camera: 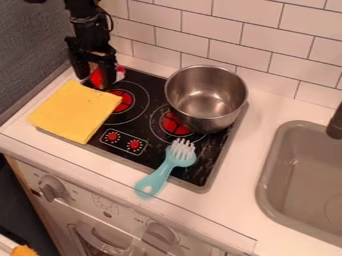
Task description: Put the red object into the silver pot
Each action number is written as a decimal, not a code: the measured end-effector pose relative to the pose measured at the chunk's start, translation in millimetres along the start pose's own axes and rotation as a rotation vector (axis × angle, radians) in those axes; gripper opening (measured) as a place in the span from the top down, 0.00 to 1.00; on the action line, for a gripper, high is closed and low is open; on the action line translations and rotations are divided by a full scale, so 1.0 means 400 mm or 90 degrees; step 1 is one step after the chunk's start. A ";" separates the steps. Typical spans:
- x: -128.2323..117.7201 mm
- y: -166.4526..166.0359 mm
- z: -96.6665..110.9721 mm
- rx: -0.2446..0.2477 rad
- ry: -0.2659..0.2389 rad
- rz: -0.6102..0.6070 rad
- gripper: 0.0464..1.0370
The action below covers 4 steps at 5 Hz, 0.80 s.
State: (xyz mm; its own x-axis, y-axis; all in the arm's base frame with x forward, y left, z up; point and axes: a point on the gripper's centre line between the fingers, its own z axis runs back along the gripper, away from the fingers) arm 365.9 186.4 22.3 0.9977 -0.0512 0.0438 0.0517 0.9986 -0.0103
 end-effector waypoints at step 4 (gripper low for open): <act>0.018 -0.080 -0.014 -0.005 0.019 0.014 0.43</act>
State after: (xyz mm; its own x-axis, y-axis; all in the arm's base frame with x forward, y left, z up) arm 371.6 154.0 17.4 0.9995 -0.0292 0.0140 0.0294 0.9994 -0.0190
